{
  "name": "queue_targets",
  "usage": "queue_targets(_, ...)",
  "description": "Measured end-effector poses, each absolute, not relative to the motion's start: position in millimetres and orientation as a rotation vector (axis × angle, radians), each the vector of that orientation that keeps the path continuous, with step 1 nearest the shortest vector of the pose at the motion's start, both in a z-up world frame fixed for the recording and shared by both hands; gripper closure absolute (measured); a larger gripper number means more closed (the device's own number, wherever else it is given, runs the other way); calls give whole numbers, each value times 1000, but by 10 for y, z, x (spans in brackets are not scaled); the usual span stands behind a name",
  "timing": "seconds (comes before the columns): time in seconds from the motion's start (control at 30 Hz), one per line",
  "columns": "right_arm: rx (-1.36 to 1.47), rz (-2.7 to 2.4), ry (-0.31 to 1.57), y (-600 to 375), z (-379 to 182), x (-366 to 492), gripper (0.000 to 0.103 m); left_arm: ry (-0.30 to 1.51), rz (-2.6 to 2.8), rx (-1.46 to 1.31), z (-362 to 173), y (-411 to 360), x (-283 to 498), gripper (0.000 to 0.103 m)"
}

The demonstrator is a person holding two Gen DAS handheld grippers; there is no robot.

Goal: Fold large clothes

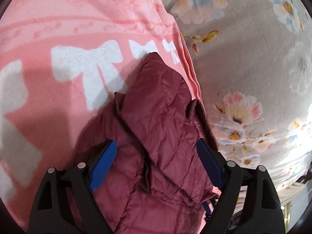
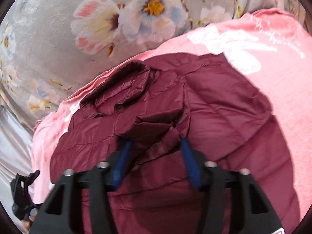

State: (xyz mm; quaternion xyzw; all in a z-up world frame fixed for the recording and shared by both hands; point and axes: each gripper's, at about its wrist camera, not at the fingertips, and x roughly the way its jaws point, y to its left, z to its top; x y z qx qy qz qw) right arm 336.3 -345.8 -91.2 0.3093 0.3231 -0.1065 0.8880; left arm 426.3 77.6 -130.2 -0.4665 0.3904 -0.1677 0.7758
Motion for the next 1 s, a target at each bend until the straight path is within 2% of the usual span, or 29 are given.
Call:
queue_targets(0.03, 641, -218, 673, -3436, -906, 3368, 97, 844, -368, -1025, -1314, 785, 4296, 34)
queue_targets(0.1, 654, -184, 633, -3455, -776, 3346, 98, 859, -356, -1061, -1355, 806, 4396, 44)
queue_targets(0.13, 654, -172, 609, -3469, -700, 3324, 99, 861, -346, -1068, -1361, 814, 4428, 46)
queue_targets(0.33, 662, -139, 420, -3708, -218, 2966, 100, 853, -295, -1024, -1300, 794, 4623, 51)
queue_targets(0.4, 656, -175, 413, -3821, -238, 2891, 101, 859, -285, -976, -1292, 738, 4658, 63)
queue_targets(0.5, 688, -233, 474, -4017, -519, 2852, 101, 867, -265, -901, -1307, 651, 4671, 72)
queue_targets(0.57, 685, -262, 531, -4064, -729, 2869, 101, 874, -251, -868, -1337, 610, 4670, 84)
queue_targets(0.67, 656, -300, 603, -4077, -1025, 2876, 101, 873, -222, -821, -1376, 590, 4643, 94)
queue_targets(0.8, 662, -315, 660, -4064, -1286, 2854, 101, 830, -182, -762, -1318, 619, 4536, 99)
queue_targets(1.0, 617, -329, 691, -3978, -1312, 2829, 101, 792, -123, -719, -1274, 636, 4353, 101)
